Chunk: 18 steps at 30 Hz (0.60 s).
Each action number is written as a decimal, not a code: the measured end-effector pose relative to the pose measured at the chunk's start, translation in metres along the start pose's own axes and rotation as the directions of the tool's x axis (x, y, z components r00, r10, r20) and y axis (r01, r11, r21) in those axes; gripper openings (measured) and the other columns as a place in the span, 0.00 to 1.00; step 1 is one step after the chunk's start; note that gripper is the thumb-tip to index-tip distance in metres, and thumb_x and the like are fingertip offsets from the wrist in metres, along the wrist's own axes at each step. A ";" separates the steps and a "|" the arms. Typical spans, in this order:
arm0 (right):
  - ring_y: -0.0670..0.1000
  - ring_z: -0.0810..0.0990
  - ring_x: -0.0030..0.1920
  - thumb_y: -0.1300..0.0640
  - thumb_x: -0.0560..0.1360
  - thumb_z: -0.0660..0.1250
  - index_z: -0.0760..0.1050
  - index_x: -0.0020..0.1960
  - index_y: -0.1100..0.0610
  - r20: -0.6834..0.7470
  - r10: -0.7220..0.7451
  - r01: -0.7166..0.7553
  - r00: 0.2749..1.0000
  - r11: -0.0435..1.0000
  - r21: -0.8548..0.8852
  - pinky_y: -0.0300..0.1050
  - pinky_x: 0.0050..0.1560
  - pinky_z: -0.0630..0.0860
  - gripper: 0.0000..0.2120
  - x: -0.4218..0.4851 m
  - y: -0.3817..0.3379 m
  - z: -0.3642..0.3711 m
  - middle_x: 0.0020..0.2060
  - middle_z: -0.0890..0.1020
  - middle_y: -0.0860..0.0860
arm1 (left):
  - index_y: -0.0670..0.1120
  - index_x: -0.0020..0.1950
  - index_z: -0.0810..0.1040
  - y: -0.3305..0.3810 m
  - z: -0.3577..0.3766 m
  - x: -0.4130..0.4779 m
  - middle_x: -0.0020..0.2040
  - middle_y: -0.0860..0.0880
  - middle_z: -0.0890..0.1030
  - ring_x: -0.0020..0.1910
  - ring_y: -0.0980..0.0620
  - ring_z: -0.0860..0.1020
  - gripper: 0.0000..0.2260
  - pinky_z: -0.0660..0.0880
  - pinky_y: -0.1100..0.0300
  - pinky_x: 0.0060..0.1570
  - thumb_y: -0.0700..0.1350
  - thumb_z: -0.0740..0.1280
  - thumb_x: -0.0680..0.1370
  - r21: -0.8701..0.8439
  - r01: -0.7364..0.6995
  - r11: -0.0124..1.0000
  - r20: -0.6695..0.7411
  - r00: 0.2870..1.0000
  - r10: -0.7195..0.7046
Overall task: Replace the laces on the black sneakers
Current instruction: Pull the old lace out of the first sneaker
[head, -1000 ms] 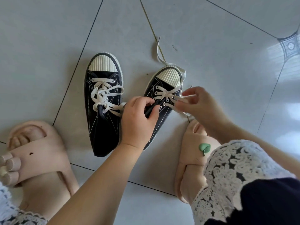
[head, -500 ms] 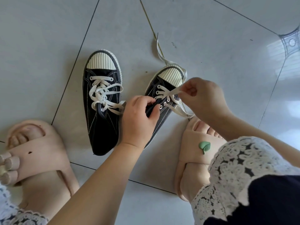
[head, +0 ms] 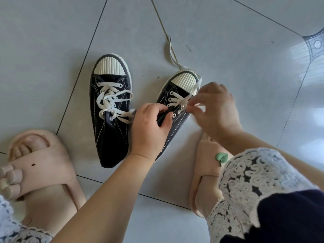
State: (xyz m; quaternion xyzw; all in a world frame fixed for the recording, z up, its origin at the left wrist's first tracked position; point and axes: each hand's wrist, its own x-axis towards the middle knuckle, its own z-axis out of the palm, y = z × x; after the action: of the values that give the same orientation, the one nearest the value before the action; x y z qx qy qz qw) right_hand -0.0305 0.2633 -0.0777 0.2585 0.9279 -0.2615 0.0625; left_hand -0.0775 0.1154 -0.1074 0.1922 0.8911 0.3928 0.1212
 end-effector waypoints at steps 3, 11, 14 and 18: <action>0.39 0.72 0.39 0.55 0.68 0.73 0.80 0.41 0.46 -0.205 0.229 -0.181 0.952 0.957 0.228 0.28 0.41 0.65 0.06 0.012 0.018 -0.026 0.44 0.73 0.45 | 0.39 0.41 0.78 -0.002 -0.002 0.002 0.39 0.44 0.80 0.40 0.50 0.75 0.04 0.63 0.70 0.45 0.38 0.71 0.70 -0.015 0.021 1.000 -0.051 0.998 -0.021; 0.56 0.73 0.55 0.56 0.67 0.73 0.78 0.54 0.54 0.031 0.124 -0.125 0.992 0.991 0.041 0.46 0.56 0.67 0.16 0.002 0.015 -0.009 0.54 0.75 0.54 | 0.38 0.42 0.78 -0.004 0.000 0.003 0.40 0.44 0.79 0.41 0.54 0.70 0.05 0.63 0.70 0.45 0.39 0.71 0.70 -0.033 0.084 0.996 -0.099 0.991 -0.087; 0.60 0.74 0.53 0.56 0.66 0.74 0.79 0.52 0.55 -0.016 -0.069 0.069 0.997 0.998 -0.006 0.53 0.55 0.68 0.16 -0.002 -0.001 -0.002 0.51 0.77 0.56 | 0.38 0.42 0.78 -0.004 0.000 0.003 0.40 0.43 0.79 0.41 0.54 0.70 0.05 0.62 0.71 0.44 0.39 0.71 0.70 -0.033 0.093 0.995 -0.098 0.991 -0.096; 0.59 0.73 0.55 0.55 0.67 0.74 0.80 0.50 0.54 0.034 -0.153 0.156 0.988 0.981 -0.112 0.51 0.57 0.64 0.12 0.002 -0.013 0.010 0.50 0.78 0.54 | 0.39 0.42 0.78 -0.003 -0.001 0.002 0.40 0.44 0.79 0.40 0.54 0.70 0.05 0.62 0.70 0.44 0.39 0.71 0.70 -0.042 0.090 0.995 -0.089 0.992 -0.094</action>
State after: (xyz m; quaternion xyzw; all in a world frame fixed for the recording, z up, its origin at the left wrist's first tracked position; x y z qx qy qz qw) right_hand -0.0385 0.2497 -0.0810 0.1784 0.9577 -0.2153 0.0685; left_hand -0.0807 0.1139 -0.1096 0.1304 0.8960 0.4119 0.1022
